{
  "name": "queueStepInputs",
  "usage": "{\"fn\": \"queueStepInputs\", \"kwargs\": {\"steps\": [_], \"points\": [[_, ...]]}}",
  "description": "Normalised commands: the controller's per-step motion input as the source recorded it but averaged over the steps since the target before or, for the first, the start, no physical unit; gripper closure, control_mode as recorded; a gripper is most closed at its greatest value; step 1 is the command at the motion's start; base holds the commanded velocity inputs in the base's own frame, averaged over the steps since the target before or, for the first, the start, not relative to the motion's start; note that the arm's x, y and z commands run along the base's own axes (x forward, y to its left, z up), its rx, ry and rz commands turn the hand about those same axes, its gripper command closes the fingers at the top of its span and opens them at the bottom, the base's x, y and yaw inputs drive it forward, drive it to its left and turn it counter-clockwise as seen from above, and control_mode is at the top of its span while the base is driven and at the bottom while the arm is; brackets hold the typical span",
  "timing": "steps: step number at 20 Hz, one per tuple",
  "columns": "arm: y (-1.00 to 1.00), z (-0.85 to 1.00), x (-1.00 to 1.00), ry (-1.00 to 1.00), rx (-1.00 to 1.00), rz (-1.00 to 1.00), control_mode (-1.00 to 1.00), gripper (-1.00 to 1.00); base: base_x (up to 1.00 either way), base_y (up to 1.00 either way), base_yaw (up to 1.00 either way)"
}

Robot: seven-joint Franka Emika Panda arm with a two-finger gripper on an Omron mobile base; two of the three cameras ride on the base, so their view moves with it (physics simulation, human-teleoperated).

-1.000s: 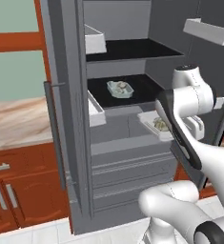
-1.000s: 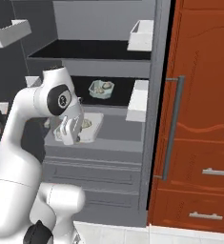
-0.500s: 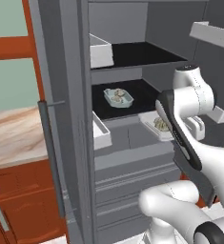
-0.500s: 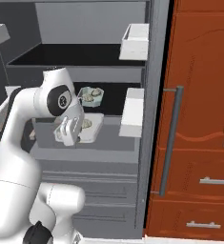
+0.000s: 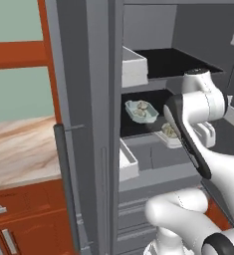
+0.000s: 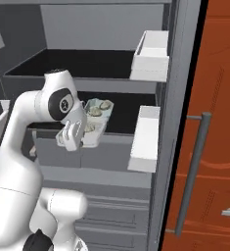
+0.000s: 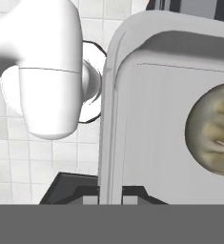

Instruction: Place two dumplings into each of the tupperware containers and then place the containers in the fridge.

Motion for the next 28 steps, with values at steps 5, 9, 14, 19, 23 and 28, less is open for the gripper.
{"fn": "queueStepInputs", "kwargs": {"steps": [5,9,14,19,23,28], "points": [[0.00,0.00,0.00,0.00,0.00,0.00,1.00,1.00,0.49,-0.36,0.13],[0.00,0.00,0.00,0.00,0.00,0.00,1.00,1.00,0.61,-0.16,0.09],[0.00,0.00,0.00,0.00,0.00,0.00,1.00,1.00,0.46,-0.01,0.02],[0.00,0.00,0.00,0.00,0.00,0.00,1.00,1.00,0.17,0.00,0.00],[0.00,0.00,-0.10,-0.03,0.00,0.00,-1.00,1.00,0.00,0.00,0.00],[-0.09,0.13,-0.76,-0.60,0.06,0.00,-1.00,1.00,0.00,0.00,0.00]]}}
